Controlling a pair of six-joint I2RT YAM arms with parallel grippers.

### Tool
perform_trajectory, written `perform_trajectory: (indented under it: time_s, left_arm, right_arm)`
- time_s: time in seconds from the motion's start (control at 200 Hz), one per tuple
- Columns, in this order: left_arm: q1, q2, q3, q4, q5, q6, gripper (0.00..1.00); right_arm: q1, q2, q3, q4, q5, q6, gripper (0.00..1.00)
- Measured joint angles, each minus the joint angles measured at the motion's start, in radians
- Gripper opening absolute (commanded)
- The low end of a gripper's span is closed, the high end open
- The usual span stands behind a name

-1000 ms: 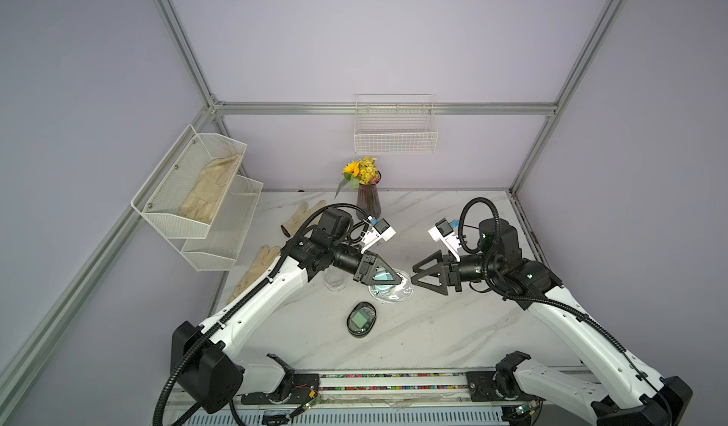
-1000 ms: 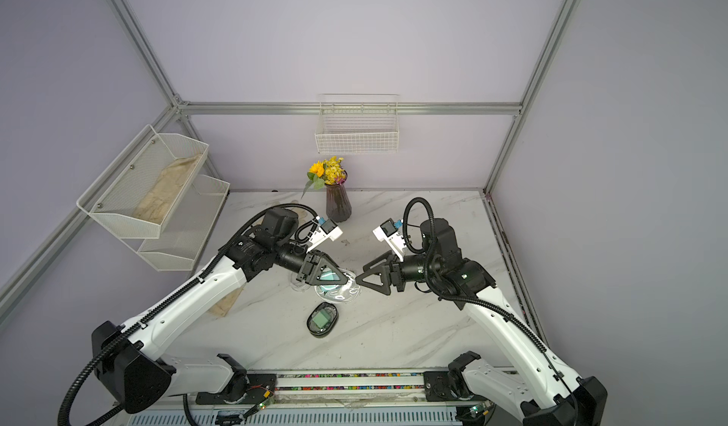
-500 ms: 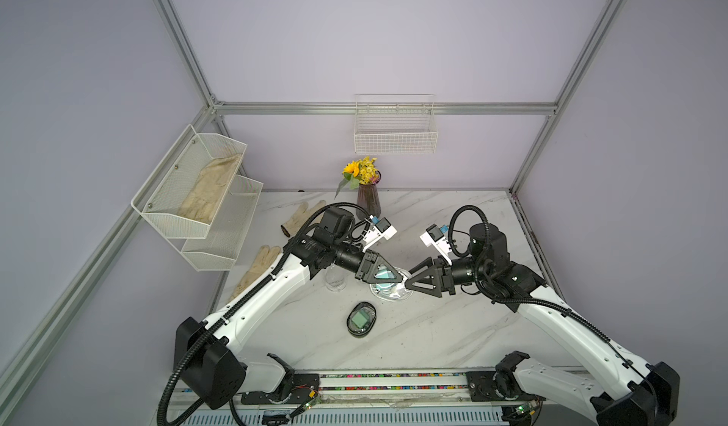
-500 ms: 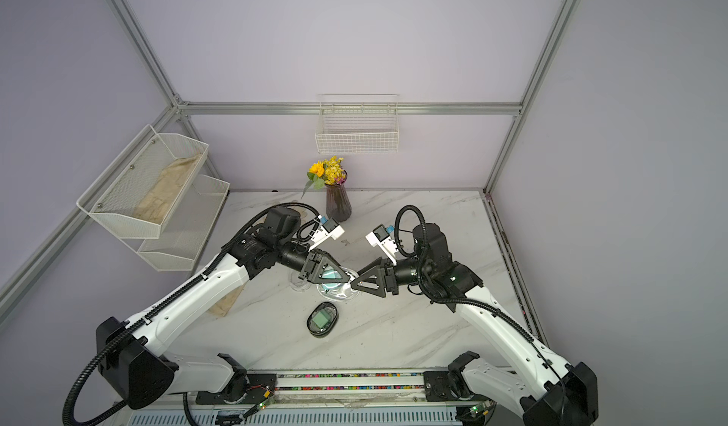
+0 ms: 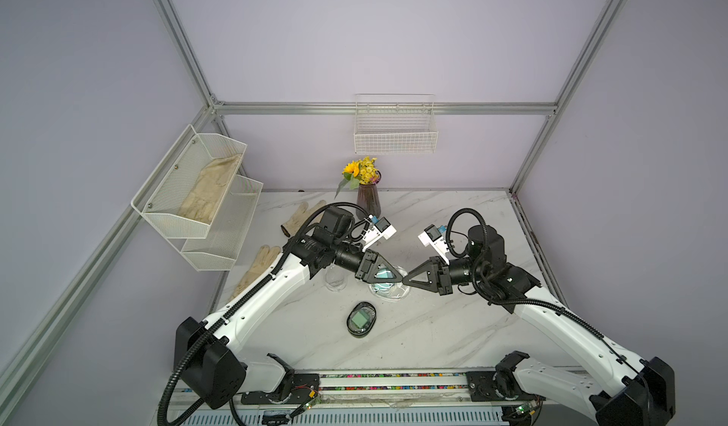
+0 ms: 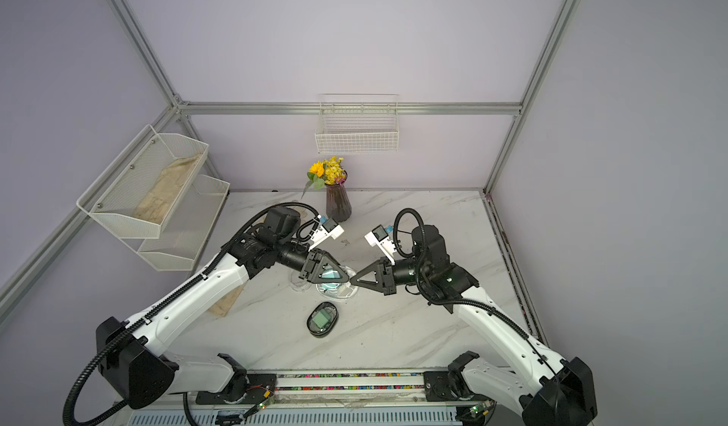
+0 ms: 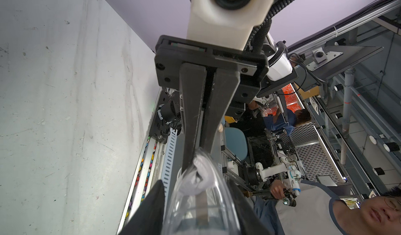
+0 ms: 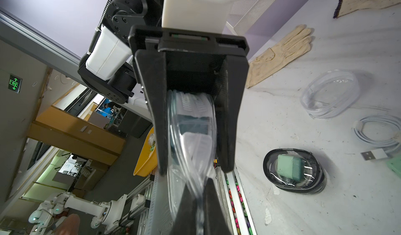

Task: Pack away charging kits
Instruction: Adjust the storage bag.

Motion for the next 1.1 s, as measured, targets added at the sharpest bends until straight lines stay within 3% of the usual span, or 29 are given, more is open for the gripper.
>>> perform_trajectory:
  time_s: [0.24, 0.34, 0.42, 0.535, 0.87, 1.095]
  left_arm:
    - [0.032, -0.134, -0.040, 0.245, -0.098, -0.196, 0.87]
    - [0.061, -0.243, -0.171, 0.495, -0.192, -0.383, 1.00]
    - [0.063, -0.290, -0.297, 0.721, -0.283, -0.538, 1.00]
    - [0.041, -0.286, -0.408, 0.923, -0.419, -0.666, 1.00]
    - [-0.170, -0.195, -0.472, 1.285, -0.718, -0.738, 1.00]
    - [-0.192, -0.127, -0.480, 1.386, -0.830, -0.738, 0.97]
  right_arm:
    - [0.000, -0.078, -0.051, 0.199, 0.110, 0.182, 0.00]
    - [0.000, -0.126, -0.092, 0.294, 0.184, 0.255, 0.00]
    - [0.000, -0.166, -0.156, 0.418, 0.253, 0.340, 0.00]
    - [0.001, -0.187, -0.266, 0.615, 0.354, 0.456, 0.00]
    - [0.001, -0.171, -0.319, 0.789, 0.560, 0.586, 0.00]
    - [0.001, -0.158, -0.319, 0.815, 0.591, 0.609, 0.00]
